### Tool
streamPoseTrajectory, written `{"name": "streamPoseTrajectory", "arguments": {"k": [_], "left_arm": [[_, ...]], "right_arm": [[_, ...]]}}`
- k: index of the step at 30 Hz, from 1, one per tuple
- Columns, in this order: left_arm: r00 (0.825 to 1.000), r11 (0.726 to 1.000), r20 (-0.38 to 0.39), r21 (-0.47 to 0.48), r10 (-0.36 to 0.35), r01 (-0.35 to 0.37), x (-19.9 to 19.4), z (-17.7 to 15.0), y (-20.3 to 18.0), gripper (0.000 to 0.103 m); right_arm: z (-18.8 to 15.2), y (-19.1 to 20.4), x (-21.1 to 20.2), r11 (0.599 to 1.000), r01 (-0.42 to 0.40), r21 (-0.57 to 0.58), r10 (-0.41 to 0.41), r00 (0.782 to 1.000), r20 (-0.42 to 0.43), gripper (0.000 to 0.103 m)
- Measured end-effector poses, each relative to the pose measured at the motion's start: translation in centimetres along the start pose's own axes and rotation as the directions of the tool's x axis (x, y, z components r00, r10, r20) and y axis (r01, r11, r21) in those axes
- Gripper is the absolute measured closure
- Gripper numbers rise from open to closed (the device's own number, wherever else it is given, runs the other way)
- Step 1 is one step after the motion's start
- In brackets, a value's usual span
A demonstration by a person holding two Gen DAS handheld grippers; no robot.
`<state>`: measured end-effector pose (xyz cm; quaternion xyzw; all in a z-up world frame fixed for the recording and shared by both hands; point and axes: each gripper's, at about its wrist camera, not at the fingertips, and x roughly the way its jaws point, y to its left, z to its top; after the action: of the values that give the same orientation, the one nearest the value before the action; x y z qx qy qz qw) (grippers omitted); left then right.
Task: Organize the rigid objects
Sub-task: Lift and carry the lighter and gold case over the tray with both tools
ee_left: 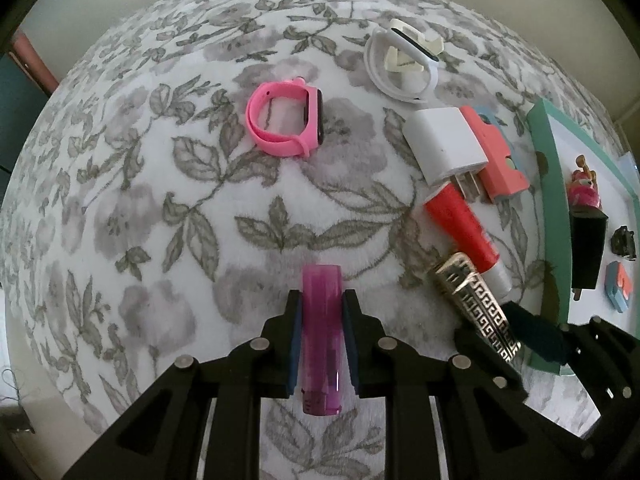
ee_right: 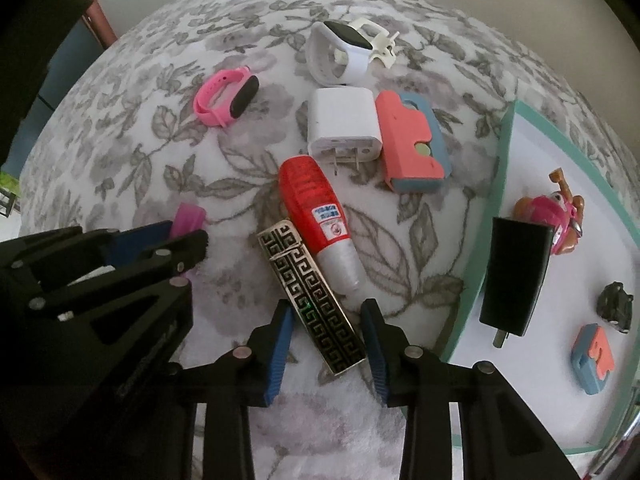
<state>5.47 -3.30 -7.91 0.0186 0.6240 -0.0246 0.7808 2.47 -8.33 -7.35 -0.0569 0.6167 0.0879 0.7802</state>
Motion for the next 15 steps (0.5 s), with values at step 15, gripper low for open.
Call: {"name": "streamPoseTrajectory", "arguments": {"k": [15], "left_arm": [[1.000,1.000,0.030,-0.020,0.009,-0.009,-0.2,-0.7,0.0,0.083]], "right_arm": [[-1.8,-2.7,-0.4,0.979,-0.126,0.159,0.131,0.991,-0.024,0.079]]}}
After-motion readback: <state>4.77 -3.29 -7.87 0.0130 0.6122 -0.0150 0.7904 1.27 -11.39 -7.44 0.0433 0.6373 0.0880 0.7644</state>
